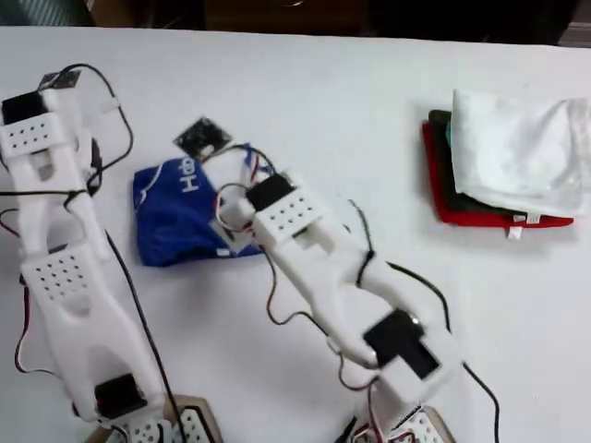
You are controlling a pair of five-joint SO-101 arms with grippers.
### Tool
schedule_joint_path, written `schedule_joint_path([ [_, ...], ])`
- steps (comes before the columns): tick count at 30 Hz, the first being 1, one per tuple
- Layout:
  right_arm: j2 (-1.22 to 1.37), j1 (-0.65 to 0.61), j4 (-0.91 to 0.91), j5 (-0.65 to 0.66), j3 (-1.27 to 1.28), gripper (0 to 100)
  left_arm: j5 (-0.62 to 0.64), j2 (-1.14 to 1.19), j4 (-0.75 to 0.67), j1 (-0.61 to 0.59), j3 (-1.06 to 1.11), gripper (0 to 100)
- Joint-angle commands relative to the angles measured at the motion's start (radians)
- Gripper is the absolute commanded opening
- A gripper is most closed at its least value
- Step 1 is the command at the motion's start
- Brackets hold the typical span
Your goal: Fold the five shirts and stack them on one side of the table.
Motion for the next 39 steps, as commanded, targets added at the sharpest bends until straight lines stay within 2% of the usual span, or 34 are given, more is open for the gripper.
schedule_joint_path([
  [1, 0.076, 0.012, 0.01, -0.002, -0.043, 2.2, -0.009, -0.023, 0.015, -0.04, -0.008, 3],
  [4, 0.136, 0.045, 0.007, 0.0, -0.051, 2.2, -0.012, -0.023, 0.015, -0.077, -0.008, 3],
  [10, 0.15, 0.131, 0.01, 0.002, -0.094, 2.2, -0.106, -0.023, 0.015, -0.104, -0.001, 3],
  [15, 0.145, 0.131, 0.03, 0.002, -0.121, 2.2, -0.107, -0.023, 0.017, -0.098, 0.002, 3],
  [20, 0.122, 0.12, 0.16, 0.002, -0.292, 2.2, -0.107, -0.025, 0.02, -0.098, 0.002, 3],
  [23, 0.087, 0.14, 0.174, -0.002, -0.41, 2.2, -0.106, -0.035, 0.021, -0.098, 0.03, 3],
  [27, 0.14, 0.162, 0.099, -0.002, -0.517, 2.1, -0.106, -0.183, 0.02, -0.054, 0.283, 3],
  [31, 0.297, 0.168, 0.09, -0.005, -0.658, 2.1, -0.103, -0.459, -0.028, 0.026, 0.584, 3],
  [35, 0.467, 0.166, 0.11, -0.006, -0.858, 2.1, -0.081, -0.75, -0.232, 0.075, 0.917, 3],
  [39, 0.631, 0.162, 0.188, -0.008, -1.083, 2.1, -0.031, -0.948, -0.45, 0.147, 1.248, 3],
])
